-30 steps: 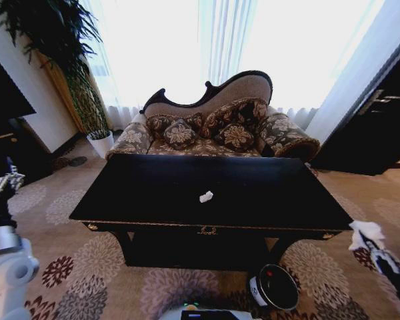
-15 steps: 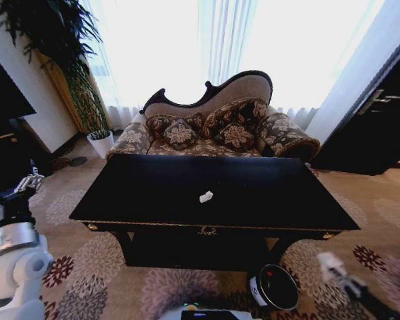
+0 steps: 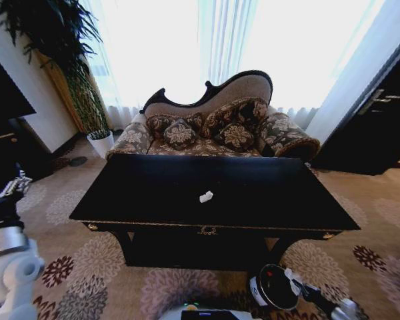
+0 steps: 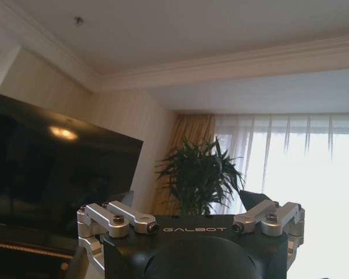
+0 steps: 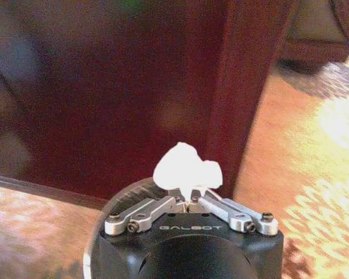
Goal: Move to the front of the table and place the trash on the table into the trash bin.
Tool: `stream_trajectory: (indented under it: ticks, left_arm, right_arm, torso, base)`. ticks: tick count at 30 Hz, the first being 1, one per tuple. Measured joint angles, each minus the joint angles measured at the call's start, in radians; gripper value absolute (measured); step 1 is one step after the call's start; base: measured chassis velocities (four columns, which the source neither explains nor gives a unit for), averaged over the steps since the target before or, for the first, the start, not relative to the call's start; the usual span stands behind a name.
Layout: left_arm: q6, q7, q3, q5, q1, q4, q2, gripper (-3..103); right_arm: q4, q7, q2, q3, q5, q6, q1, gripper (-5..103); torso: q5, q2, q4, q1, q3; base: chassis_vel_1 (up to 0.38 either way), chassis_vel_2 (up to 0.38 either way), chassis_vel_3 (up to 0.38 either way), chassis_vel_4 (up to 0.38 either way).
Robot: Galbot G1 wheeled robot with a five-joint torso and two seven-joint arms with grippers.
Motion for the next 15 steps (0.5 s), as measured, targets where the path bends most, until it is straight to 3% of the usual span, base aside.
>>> stream_trajectory:
  ticks: [4,15]
  left_arm:
    - [0.003,0.0,-0.018,-0.002,0.012,-0.016,0.002,100]
    - [0.007,0.0,-0.031,0.001,0.031,-0.047,-0.012,100]
  right_arm:
    - [-0.043,0.016,0.018,-0.024,-0.021,-0.036,0.036,0]
    - [-0.106,0.019,0.052,-0.029,-0.059,-0.042,0.062,0]
  torso:
    - [0.0002,0.0,0.0,0.0,0.0]
    - [-0.0001,0.0,-0.0002,0.0,0.0]
  base:
    - [0.0,0.0,0.0,0.0]
    - [0.0,0.0,0.0,0.0]
